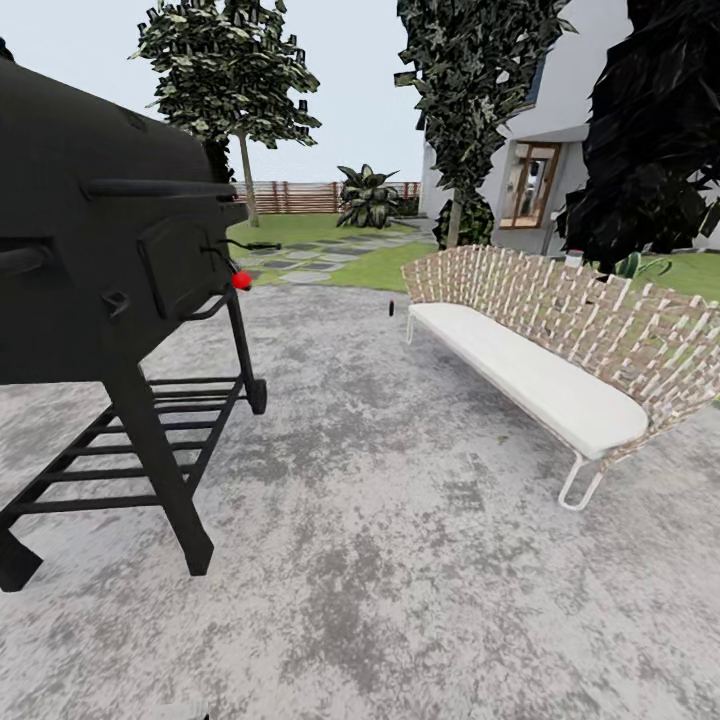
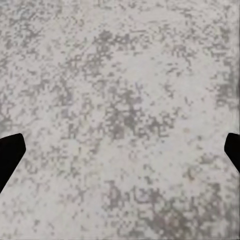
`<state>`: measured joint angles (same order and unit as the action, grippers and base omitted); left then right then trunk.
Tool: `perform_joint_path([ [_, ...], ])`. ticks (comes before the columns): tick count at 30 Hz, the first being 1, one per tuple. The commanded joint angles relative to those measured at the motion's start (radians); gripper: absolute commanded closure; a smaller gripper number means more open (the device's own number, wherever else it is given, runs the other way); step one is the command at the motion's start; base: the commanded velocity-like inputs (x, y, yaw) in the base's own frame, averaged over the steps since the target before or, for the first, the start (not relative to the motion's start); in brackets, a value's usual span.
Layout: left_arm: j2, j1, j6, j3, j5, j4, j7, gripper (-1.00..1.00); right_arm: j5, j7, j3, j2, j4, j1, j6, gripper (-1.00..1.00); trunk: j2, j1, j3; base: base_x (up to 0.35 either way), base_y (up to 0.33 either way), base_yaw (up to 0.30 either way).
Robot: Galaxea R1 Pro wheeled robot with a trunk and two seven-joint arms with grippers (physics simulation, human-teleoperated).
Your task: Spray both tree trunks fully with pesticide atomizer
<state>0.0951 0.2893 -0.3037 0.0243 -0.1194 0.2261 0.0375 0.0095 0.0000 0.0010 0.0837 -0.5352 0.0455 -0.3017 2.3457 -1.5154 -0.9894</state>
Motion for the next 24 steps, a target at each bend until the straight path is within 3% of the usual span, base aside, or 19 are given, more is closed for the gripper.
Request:
perform_joint_path([
  [1,0.0,0.001,-0.003,0.0,-0.006,-0.001,-0.001,-1.0,0.001,0.0,0.0,0.001,0.0,0.001,-0.003,-1.0,0.0,0.0,-0.001,0.287,-0.202,0.008],
  [24,0.001,-0.001,-0.002,0.007,-0.008,-0.001,-0.001,-1.0,0.001,0.002,0.001,0.005,0.0,0.001,-0.004,-1.0,0.0,0.0,0.006,0.312,-0.139,0.015],
])
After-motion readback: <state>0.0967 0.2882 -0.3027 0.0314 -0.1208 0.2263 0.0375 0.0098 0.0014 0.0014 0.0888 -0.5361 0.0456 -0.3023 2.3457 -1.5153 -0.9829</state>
